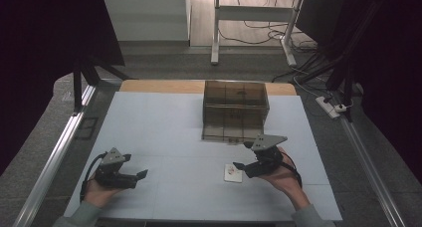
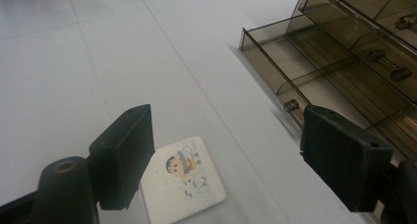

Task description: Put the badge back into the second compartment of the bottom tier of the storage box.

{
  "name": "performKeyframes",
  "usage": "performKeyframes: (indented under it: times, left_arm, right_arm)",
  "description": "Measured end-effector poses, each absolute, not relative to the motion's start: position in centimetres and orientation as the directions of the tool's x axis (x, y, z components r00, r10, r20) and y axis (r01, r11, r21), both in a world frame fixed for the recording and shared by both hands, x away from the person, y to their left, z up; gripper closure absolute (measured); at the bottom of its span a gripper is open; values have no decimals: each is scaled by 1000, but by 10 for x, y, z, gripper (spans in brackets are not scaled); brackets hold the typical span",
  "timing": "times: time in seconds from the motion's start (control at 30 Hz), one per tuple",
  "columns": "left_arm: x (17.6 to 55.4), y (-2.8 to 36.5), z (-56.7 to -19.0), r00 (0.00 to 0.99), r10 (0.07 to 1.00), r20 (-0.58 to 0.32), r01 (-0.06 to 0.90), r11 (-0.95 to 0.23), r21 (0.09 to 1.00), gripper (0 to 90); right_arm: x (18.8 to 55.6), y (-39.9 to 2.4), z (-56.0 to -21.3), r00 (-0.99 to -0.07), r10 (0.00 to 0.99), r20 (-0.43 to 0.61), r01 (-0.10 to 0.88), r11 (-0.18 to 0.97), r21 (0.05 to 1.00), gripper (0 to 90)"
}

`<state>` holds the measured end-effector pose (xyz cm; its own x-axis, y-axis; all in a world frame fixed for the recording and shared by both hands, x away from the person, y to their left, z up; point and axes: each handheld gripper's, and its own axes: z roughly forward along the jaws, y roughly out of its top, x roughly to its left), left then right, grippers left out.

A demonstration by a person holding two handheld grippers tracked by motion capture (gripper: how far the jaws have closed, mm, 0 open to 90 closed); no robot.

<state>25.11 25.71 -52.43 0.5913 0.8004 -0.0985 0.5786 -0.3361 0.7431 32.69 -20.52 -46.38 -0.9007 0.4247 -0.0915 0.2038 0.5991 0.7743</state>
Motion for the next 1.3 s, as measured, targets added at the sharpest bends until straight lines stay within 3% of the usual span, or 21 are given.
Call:
performKeyframes:
  times: [1.3]
  left_arm:
    - [250, 252, -522, 611, 784, -107, 570, -342, 747, 104]
  right_arm:
    - [338, -159, -477, -955, 292, -51, 187, 728, 660, 201]
